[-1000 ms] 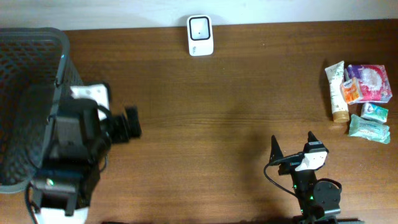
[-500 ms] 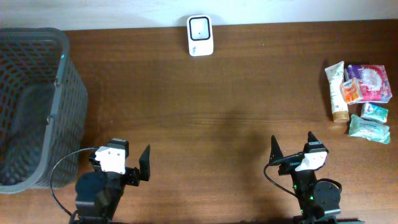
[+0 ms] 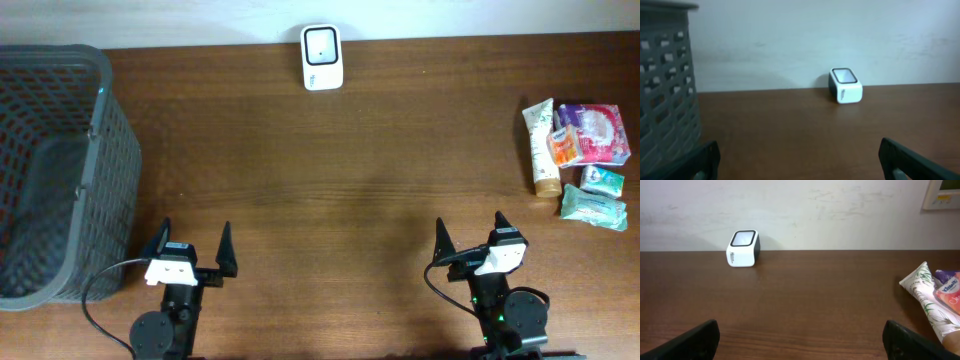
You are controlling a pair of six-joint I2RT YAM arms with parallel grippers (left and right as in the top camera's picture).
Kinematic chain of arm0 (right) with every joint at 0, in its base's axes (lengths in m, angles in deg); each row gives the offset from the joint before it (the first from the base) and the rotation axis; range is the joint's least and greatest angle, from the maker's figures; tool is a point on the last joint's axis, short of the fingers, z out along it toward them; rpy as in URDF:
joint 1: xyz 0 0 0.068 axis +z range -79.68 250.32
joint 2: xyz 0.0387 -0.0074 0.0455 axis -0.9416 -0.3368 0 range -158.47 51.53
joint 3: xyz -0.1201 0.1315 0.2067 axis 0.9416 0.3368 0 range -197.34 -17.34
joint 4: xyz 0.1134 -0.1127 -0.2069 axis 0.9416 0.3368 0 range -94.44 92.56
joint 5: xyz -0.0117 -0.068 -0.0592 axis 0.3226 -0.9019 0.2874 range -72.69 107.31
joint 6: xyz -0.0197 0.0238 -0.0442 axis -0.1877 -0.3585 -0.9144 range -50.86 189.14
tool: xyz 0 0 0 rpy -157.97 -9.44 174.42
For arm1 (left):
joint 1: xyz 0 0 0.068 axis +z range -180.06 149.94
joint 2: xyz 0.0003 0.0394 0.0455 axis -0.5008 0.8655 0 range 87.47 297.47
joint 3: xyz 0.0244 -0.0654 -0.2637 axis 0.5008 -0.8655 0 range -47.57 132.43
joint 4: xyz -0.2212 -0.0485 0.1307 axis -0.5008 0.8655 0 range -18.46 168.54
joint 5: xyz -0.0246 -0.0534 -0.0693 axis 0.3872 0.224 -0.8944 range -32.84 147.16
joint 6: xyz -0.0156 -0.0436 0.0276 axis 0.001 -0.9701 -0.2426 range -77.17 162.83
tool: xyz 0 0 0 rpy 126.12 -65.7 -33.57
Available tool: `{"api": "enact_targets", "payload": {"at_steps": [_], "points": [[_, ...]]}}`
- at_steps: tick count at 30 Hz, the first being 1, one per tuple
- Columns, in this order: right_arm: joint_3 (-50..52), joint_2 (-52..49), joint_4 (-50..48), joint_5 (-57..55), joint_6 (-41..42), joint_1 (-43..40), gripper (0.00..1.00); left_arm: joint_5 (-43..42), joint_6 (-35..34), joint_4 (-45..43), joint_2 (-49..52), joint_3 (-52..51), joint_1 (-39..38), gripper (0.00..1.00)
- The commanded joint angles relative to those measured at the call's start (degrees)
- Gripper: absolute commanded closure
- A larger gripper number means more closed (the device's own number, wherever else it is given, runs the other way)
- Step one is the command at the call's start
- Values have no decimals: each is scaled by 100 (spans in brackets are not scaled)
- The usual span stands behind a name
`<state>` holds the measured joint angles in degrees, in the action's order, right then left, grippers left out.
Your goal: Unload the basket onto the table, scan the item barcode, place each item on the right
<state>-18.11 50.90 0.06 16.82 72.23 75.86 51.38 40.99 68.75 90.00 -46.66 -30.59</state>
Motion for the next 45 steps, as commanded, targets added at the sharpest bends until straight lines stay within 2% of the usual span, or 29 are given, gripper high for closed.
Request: {"api": "enact_targets", "payload": {"at_steps": [1, 3, 10, 14, 45], "points": [[46, 44, 22, 7, 55, -37, 1, 240, -221, 140, -225, -44, 98, 1], [46, 44, 22, 7, 55, -37, 1, 590, -678, 684, -227, -44, 98, 1], [46, 44, 22, 7, 55, -37, 1, 621, -708, 758, -225, -44, 94, 1], [46, 44, 22, 9, 55, -37, 1, 601, 131, 761, -225, -44, 92, 1], [46, 44, 22, 9, 55, -37, 1, 601, 129, 758, -223, -42, 94, 1]]}}
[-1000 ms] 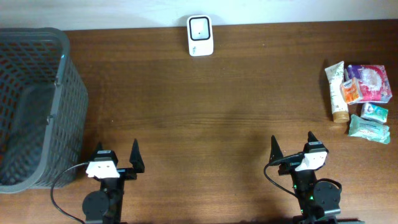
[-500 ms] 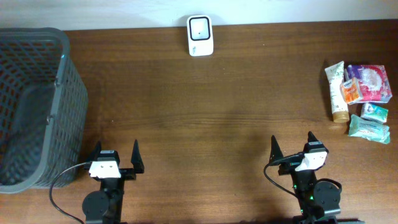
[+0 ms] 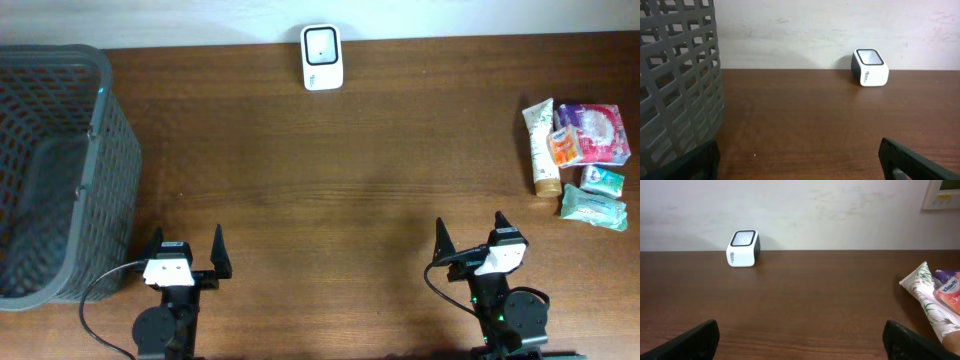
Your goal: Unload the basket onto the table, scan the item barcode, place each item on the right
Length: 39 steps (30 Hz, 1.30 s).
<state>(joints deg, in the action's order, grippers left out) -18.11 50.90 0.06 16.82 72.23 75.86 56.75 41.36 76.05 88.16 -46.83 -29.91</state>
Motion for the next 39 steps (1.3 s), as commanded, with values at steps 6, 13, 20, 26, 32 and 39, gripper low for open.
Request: {"api": "enact_targets", "payload": {"at_steps": [6, 13, 20, 26, 32, 39], "points": [[46, 44, 22, 9, 55, -37, 1, 63, 92, 28, -39, -24, 26, 1], [46, 44, 22, 7, 55, -37, 1, 63, 92, 28, -39, -24, 26, 1], [46, 44, 17, 22, 55, -37, 1, 63, 92, 28, -39, -24, 26, 1], [46, 44, 24, -15, -22, -37, 1, 63, 92, 28, -35, -24, 26, 1], [46, 44, 24, -11, -330, -37, 1, 63, 92, 28, -35, -24, 26, 1], [46, 44, 20, -11, -330, -37, 1, 63, 92, 28, -35, -24, 26, 1]]}}
